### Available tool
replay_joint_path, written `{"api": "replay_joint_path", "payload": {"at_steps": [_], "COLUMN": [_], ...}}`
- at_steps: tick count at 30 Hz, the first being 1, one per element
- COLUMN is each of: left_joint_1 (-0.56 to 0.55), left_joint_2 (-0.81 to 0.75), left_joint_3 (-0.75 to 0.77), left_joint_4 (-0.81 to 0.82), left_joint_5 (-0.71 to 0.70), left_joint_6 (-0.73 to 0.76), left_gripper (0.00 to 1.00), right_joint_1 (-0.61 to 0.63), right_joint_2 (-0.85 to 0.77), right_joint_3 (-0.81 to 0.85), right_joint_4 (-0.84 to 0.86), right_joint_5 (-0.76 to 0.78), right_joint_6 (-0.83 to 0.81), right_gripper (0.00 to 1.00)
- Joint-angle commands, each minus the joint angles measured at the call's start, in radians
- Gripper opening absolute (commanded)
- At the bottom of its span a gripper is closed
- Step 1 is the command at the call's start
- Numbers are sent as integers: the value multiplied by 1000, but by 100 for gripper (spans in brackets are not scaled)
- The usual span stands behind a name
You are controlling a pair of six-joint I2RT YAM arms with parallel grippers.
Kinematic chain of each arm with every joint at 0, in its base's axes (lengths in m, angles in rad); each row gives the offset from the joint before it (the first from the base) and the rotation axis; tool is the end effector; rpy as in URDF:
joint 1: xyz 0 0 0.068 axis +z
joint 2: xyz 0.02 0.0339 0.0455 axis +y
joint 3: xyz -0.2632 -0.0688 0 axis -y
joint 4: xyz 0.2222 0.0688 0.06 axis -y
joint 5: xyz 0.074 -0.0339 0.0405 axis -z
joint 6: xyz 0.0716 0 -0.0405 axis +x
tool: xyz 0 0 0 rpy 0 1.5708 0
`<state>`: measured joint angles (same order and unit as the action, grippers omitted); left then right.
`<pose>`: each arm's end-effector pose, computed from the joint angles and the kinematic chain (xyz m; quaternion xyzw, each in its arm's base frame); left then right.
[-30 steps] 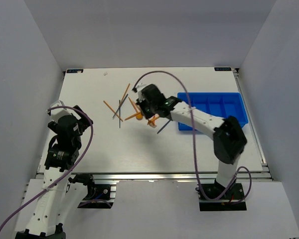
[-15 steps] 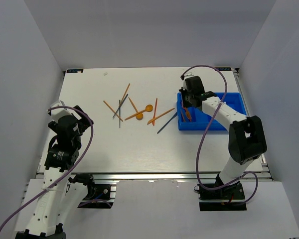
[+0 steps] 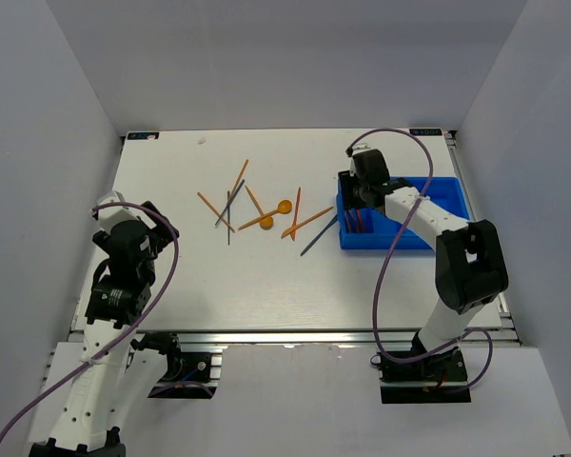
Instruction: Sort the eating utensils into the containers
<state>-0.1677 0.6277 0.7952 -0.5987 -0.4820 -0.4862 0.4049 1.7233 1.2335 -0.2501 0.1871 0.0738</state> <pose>0.1445 0.0092 0.3068 -0.2568 0.7869 0.0221 0.5607 0.3645 0.1417 0.2247 -0.1129 0.9047 0.0122 0.4106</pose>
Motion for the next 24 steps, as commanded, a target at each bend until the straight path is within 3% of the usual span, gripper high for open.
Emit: {"api": "replay_joint_path", "payload": {"at_steps": [1, 4, 6, 8, 11, 18, 21, 24], "left_joint_1": [0, 0, 0, 0, 0, -1, -1, 0], "left_joint_2": [4, 9, 7, 10, 13, 27, 38, 56], "left_joint_3": [-4, -2, -2, -2, -2, -4, -7, -19], "left_joint_4": [13, 14, 14, 16, 16, 19, 25, 63], "left_joint_5": [11, 14, 14, 16, 19, 26, 43, 153], "left_joint_6": [9, 11, 11, 11, 12, 14, 18, 55], "left_gripper": [98, 98, 98, 98, 98, 98, 98, 98], "right_joint_1": [-5, 0, 18, 77, 176, 328, 383, 411], "right_joint_2": [-90, -125, -148, -149, -104, 80, 183, 245], "right_joint_3": [9, 34, 37, 46, 92, 250, 357, 435], "right_joint_4": [-6, -40, -38, -44, -84, -153, -231, -308], "right_joint_5": [3, -26, -51, 19, 182, 248, 365, 410], "right_joint_6": [30, 88, 119, 165, 245, 447, 561, 632], "right_gripper": [61, 67, 76, 89, 89, 89, 89, 89]}}
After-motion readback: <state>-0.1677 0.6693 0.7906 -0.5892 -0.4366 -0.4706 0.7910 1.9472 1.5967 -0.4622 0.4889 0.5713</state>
